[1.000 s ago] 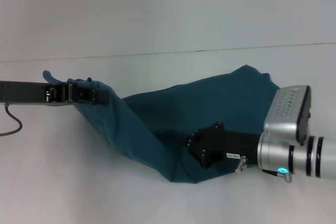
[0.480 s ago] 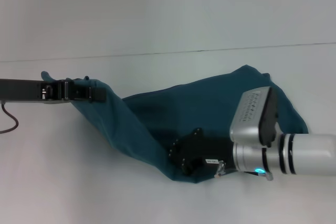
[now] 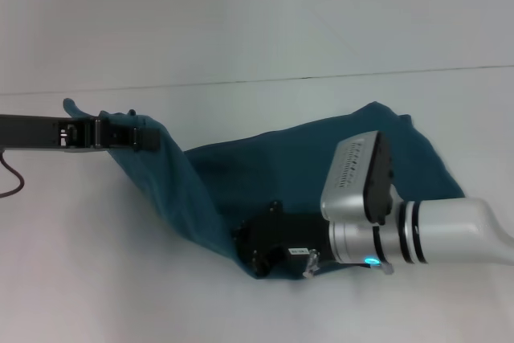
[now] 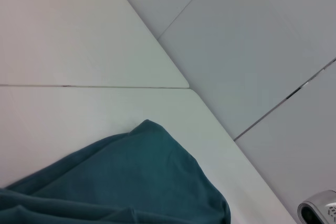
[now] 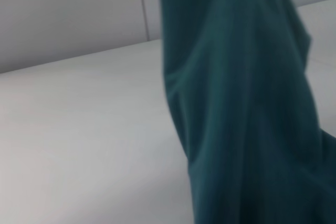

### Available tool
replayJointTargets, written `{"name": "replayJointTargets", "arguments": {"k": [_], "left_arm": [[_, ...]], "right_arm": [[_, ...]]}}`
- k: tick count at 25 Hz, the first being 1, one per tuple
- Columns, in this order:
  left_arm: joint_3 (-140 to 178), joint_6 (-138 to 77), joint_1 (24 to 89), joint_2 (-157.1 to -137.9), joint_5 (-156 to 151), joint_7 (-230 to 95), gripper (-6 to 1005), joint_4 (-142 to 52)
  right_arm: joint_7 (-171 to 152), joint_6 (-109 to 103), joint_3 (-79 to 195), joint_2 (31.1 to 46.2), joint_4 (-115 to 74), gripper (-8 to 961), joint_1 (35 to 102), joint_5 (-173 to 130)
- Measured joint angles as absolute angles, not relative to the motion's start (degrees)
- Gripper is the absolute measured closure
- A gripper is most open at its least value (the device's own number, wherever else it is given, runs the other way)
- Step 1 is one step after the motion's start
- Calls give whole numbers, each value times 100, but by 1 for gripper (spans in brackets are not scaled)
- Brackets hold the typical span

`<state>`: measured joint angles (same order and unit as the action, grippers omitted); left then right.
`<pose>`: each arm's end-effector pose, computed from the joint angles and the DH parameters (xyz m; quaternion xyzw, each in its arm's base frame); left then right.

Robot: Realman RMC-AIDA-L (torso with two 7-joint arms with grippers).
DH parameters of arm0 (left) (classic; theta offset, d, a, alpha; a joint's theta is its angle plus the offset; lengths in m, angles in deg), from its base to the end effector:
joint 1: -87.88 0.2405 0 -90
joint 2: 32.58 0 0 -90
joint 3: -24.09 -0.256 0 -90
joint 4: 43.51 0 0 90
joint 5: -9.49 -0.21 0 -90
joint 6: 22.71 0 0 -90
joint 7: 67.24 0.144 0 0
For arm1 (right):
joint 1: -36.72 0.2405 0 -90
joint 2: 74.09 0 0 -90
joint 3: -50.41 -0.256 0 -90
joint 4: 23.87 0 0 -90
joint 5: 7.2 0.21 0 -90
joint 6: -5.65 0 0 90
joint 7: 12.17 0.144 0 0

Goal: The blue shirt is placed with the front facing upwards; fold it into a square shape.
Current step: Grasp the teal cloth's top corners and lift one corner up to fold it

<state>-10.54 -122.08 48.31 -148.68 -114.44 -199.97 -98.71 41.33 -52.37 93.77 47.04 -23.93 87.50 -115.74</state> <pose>-0.2025 0.3728 0.0720 -0.8577 -0.4668 -0.2075 0.0589 0.2138 0.3526 -0.1322 -0.9668 0.1504 0.1589 0.1323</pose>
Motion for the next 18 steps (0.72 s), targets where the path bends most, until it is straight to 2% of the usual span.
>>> {"name": "replayJointTargets", "arguments": {"k": [13, 18], "left_arm": [[-1053, -12178, 4772, -14848, -11444, -19934, 966, -9836], [-1053, -12177, 4771, -14848, -11444, -19923, 966, -9835]], "right_arm": [[4126, -5200, 9397, 4746, -2755, 945, 9255, -11636], [4126, -5199, 9303, 4722, -2783, 945, 9200, -11614]]}}
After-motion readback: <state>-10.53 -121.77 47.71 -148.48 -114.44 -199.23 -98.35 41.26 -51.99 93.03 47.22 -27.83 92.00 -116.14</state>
